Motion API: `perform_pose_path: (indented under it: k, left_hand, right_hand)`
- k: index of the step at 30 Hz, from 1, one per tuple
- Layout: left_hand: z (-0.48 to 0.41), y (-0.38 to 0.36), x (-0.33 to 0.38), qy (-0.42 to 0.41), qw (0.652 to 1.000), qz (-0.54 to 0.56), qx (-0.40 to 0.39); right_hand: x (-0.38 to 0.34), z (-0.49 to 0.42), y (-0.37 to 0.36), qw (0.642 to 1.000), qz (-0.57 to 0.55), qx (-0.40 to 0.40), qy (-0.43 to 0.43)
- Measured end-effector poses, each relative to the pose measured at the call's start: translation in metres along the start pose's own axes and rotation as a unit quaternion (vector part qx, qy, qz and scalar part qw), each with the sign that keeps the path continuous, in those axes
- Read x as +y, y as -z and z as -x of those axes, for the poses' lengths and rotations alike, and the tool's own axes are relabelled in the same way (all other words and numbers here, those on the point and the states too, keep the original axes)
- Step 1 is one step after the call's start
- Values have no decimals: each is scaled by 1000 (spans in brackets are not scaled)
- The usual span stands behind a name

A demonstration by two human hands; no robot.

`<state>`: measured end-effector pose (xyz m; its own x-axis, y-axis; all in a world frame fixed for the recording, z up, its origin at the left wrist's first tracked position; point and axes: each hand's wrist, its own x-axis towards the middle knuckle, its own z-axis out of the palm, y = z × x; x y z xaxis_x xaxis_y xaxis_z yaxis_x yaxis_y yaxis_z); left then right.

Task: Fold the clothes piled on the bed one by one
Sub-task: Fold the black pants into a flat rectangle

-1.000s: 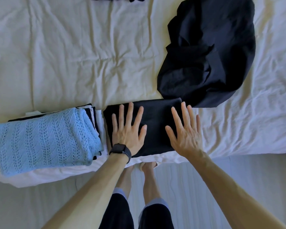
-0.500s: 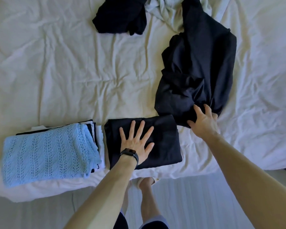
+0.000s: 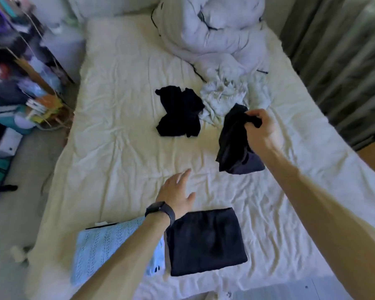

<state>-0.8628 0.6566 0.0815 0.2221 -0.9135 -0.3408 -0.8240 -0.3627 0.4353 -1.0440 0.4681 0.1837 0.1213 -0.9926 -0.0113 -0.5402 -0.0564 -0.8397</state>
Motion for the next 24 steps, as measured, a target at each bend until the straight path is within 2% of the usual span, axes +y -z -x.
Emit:
perform_pose_path:
  k: [2,4,6,8,10,12,18,24]
  left_hand:
    - [1,73,16,-31,993,107,43]
    - [14,145,32,-106,966,223,71]
    - [36,211,31,-163,943,268,109]
    - [51,256,20,-150,940,252,172]
    - [80,303,-20,-132,935,226,238]
    - [111,348,-69,-145,932,198,266]
    - [188,475,-197,-162,937,90,295]
    - [235,562,-245,-187,937,124,268]
  right_hand:
    - [-80,8,6,998,-35,-18,55]
    - [-153,25,5,991,-64,-24,112]
    - [-218,48,-5,982,-98,-27,161]
    - [-260,64,-14,974,-126,-29,185]
    - [-297,90,-32,971,-141,-6,191]
    - [-324,118,-52,971,-151,26,185]
    - [-402,188,-140,975,-139,40,169]
    - [-465,216,-205,981,-131,44,136]
